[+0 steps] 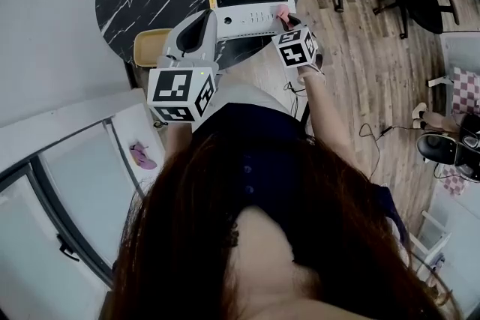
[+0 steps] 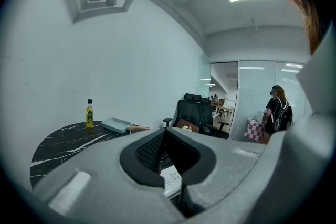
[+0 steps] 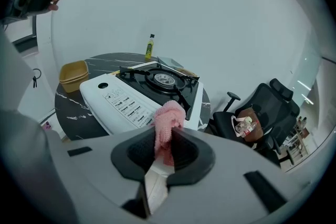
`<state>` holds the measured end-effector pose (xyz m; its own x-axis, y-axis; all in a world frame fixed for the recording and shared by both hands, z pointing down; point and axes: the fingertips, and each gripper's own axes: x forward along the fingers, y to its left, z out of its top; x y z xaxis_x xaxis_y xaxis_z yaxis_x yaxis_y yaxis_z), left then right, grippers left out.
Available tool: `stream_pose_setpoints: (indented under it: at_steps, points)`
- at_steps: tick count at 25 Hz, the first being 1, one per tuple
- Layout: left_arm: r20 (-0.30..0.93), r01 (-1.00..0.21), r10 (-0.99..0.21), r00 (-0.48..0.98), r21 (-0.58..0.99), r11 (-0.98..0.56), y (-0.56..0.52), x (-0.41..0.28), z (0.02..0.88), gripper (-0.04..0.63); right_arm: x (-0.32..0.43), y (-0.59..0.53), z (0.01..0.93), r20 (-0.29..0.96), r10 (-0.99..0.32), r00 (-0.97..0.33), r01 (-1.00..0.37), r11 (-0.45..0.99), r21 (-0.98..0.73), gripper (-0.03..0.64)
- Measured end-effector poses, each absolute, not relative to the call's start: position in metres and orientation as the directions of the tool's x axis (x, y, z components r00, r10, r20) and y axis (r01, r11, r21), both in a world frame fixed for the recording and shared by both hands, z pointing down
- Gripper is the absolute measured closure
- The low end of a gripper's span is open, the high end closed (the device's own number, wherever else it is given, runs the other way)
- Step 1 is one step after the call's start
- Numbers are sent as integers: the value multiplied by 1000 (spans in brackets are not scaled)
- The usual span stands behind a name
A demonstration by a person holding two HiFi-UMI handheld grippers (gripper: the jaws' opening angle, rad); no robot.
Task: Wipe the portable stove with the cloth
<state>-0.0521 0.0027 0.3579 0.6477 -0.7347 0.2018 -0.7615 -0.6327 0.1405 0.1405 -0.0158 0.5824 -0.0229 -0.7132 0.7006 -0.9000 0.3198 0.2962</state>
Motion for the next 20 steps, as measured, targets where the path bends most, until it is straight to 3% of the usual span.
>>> stream_pose_setpoints:
  at_steps: [20]
  points:
    - [208,-745,-717,665,123,-655,-35,-68,350,586,90,-29,581,712,-700,-56,-888,361,285,569]
